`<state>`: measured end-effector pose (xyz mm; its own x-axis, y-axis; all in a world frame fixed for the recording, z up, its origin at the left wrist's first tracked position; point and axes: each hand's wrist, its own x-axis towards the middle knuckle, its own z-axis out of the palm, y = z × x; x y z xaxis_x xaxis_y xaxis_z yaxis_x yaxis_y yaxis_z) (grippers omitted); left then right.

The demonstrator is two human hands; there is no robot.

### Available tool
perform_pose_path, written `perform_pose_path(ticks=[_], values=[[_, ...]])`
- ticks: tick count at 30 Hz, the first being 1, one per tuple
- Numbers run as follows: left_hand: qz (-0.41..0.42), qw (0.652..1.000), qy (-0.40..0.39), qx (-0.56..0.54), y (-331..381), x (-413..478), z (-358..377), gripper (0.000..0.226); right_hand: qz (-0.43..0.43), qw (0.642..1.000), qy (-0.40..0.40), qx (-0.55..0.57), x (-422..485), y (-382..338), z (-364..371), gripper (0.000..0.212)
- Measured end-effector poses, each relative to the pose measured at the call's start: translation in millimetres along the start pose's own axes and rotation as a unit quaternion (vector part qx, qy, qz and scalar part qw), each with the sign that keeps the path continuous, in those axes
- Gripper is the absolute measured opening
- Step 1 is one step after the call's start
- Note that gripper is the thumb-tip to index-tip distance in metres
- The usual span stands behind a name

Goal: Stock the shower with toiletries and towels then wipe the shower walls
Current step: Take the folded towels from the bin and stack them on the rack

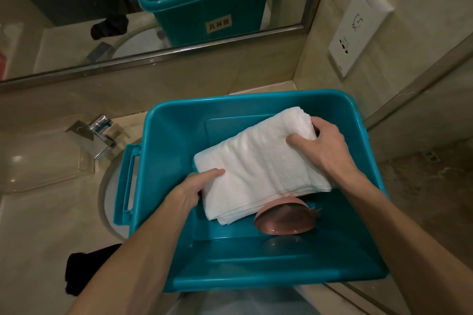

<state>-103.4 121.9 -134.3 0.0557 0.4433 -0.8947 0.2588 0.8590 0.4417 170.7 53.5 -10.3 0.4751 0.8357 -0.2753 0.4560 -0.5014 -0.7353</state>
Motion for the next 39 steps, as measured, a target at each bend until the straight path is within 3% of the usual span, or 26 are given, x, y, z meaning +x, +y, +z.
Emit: perform_pose_path(ticks=[7,12,15,19,23,29,39], values=[[0.018,0.998,-0.026,-0.055,12,-19,11,0.046,-0.005,1.000,0.011,0.015,-8,-13,-20,0.029],[0.081,0.995,-0.018,-0.051,31,-54,5,0.061,-0.028,0.997,0.023,0.063,-9,-29,-54,0.023],[0.127,0.991,-0.029,-0.034,47,-84,-6,0.040,-0.018,0.994,0.024,0.108,-9,-33,-70,0.018],[0.166,0.985,-0.053,-0.015,68,-119,-24,0.029,0.019,0.979,0.065,0.193,-16,-35,-73,0.047],[0.223,0.973,-0.054,0.010,87,-146,-40,0.029,0.035,0.960,0.117,0.252,-31,-40,-73,0.055],[0.319,0.945,-0.053,0.054,123,-172,-58,0.027,0.002,0.935,0.168,0.311,-76,-57,-74,0.047],[0.481,0.856,-0.175,0.069,121,-227,-103,0.035,-0.051,0.888,0.282,0.359,-208,-80,-67,0.047]])
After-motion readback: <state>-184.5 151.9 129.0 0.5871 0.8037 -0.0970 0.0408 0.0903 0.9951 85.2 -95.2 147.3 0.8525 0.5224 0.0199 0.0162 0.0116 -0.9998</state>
